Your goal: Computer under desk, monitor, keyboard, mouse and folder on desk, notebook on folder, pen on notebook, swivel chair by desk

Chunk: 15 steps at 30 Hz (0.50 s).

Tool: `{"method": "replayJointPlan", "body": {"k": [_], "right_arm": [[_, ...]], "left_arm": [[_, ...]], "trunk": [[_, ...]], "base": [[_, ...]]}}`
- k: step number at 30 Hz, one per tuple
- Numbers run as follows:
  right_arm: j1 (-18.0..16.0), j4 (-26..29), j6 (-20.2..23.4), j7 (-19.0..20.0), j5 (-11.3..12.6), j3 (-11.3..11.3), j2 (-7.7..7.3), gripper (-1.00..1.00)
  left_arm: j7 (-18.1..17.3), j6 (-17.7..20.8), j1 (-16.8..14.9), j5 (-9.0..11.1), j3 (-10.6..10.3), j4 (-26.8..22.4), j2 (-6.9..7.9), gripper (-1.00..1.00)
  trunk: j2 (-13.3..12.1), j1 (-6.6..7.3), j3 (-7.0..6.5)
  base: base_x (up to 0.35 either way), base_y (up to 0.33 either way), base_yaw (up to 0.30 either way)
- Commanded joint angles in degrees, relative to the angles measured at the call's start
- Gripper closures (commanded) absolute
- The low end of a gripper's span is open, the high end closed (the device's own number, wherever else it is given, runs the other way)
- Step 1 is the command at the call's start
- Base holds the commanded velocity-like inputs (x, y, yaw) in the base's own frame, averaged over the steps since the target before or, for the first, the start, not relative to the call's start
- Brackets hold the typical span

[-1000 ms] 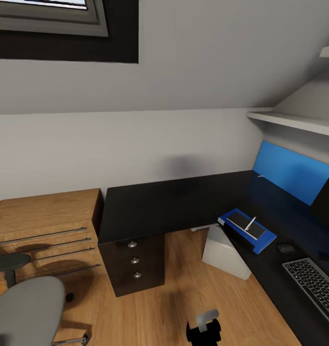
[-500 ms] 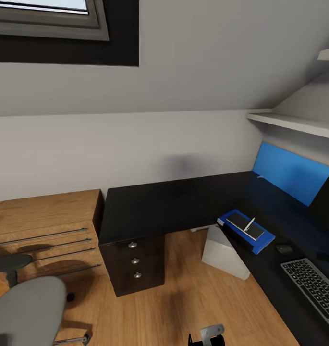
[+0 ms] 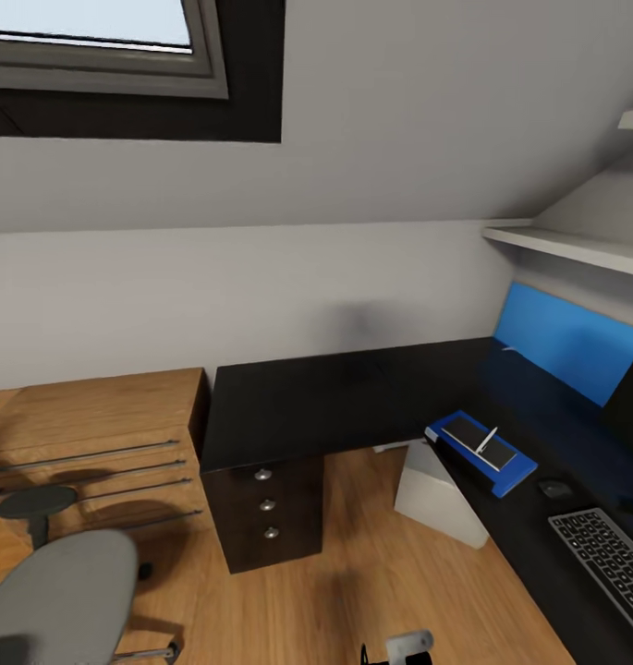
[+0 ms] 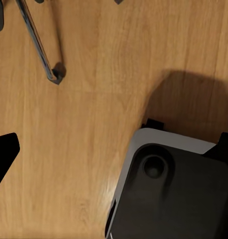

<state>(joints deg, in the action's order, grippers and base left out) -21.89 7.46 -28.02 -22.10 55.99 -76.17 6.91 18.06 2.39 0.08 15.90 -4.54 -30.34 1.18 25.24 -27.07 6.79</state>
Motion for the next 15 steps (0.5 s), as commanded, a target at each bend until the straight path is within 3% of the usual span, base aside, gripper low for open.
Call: {"method": "replayJointPlan", "body": {"k": [1, 6, 15], "right_arm": [[-0.04, 0.04, -0.18, -0.32, 0.35, -0.49, -0.01, -1.0], [0.0, -1.37, -0.61, -0.27, 0.03, -0.52, -0.13, -1.0], [0.01, -1.92, -2.16, -0.22, -0.16, -0.55, -0.3, -1.0]], "left_arm": [[0.49, 0.23, 0.01, 0.41, -0.47, -0.17, 0.11, -1.0], [0.49, 0.16, 0.01, 0.45, -0.47, -0.14, 0.16, -1.0], [0.53, -0.54, 0.01, 0.42, -0.47, -0.04, 0.18, -1.0]], "trunk": [[-0.32, 0.19, -0.17], [-2.32, 1.29, -1.45], [-2.32, 1.29, -2.07]], "base": [[0.0, 0.0, 0.146], [0.0, 0.0, 0.175], [0.0, 0.0, 0.202]]}}
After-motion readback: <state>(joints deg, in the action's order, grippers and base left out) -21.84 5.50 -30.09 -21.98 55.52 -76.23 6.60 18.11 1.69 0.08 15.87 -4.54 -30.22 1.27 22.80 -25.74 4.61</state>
